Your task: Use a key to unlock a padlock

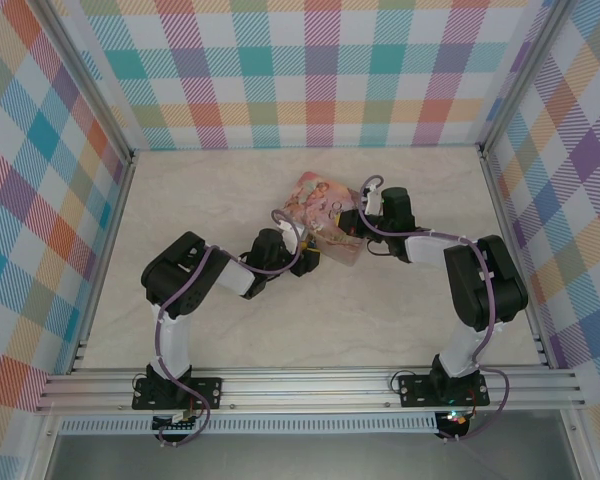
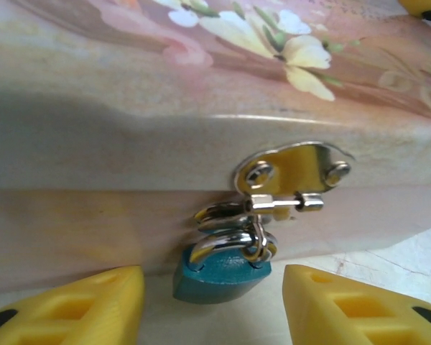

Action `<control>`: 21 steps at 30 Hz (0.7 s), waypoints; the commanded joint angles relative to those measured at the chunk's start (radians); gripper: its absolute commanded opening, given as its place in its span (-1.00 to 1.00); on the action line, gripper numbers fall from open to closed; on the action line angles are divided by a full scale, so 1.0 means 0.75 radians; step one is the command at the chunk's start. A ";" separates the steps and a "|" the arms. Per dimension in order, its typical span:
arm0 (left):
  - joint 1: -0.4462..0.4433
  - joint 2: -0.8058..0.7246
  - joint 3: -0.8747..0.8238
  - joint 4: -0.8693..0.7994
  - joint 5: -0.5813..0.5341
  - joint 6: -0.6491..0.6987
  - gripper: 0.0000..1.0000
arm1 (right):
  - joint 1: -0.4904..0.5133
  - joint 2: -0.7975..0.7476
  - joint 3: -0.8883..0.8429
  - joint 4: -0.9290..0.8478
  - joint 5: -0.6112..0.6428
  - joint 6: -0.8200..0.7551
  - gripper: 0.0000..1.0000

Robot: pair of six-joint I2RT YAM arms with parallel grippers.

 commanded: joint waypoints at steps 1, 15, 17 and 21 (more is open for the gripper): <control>-0.036 0.024 0.056 -0.046 0.010 0.005 0.03 | 0.040 0.039 -0.047 -0.146 -0.032 -0.009 -0.98; -0.044 0.001 0.097 -0.046 0.041 -0.024 -0.31 | 0.043 0.042 -0.051 -0.145 -0.030 -0.012 -0.98; -0.044 -0.015 0.092 -0.060 0.049 -0.028 -0.36 | 0.042 0.034 -0.051 -0.150 -0.028 -0.014 -0.98; -0.044 -0.056 0.099 -0.123 0.077 -0.064 -0.47 | 0.042 0.017 -0.052 -0.151 -0.022 -0.016 -0.98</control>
